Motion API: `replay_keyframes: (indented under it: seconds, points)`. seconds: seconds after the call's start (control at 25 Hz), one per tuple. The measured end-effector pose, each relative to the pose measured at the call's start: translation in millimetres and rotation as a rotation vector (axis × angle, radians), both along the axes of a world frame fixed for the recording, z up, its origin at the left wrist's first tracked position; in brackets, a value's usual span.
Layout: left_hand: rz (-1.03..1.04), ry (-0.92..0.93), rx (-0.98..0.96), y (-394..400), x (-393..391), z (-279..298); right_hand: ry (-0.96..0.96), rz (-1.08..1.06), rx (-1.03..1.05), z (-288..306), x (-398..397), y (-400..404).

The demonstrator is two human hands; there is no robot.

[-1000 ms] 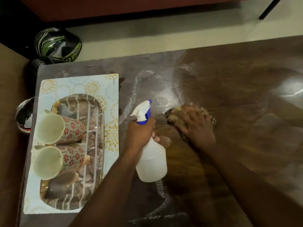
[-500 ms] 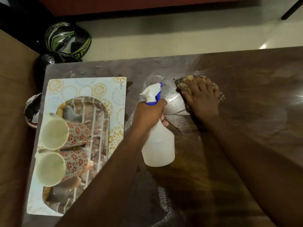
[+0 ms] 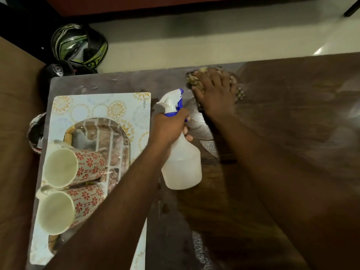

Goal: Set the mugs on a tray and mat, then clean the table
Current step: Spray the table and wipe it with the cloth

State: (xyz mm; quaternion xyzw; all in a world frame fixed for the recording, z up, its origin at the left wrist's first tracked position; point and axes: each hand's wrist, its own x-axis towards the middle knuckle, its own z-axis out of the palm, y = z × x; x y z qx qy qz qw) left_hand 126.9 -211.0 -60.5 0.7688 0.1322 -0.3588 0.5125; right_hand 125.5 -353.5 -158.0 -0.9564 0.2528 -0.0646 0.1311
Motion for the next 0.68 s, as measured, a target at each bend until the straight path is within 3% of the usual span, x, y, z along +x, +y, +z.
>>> replay_keyframes:
  seconds: [0.12, 0.16, 0.32, 0.44, 0.6, 0.68]
  points:
    - [0.006, -0.003, 0.033, 3.6, -0.6, -3.9, -0.047, 0.422, -0.053, -10.5, -11.9, 19.2]
    - [0.015, 0.008, 0.027, 7.7, 1.7, -2.5, -0.036, 0.436, -0.062, -9.1, -22.7, 2.6]
    - [0.089, -0.006, 0.005, 30.5, 11.5, -5.8, 0.08, -0.035, -0.043, 7.1, -22.2, -81.1]
    - [0.078, -0.022, 0.009, 38.0, 9.6, -12.6, 0.04, -0.105, -0.034, 5.0, 29.6, -59.2]
    - [0.076, -0.015, 0.002, 39.3, 3.0, -12.3, -0.001, 0.347, -0.016, -10.6, 41.1, 33.2]
    - [0.089, 0.001, -0.012, 42.4, 3.3, -5.6, -0.065, 0.516, -0.079, -17.0, 23.6, 34.8]
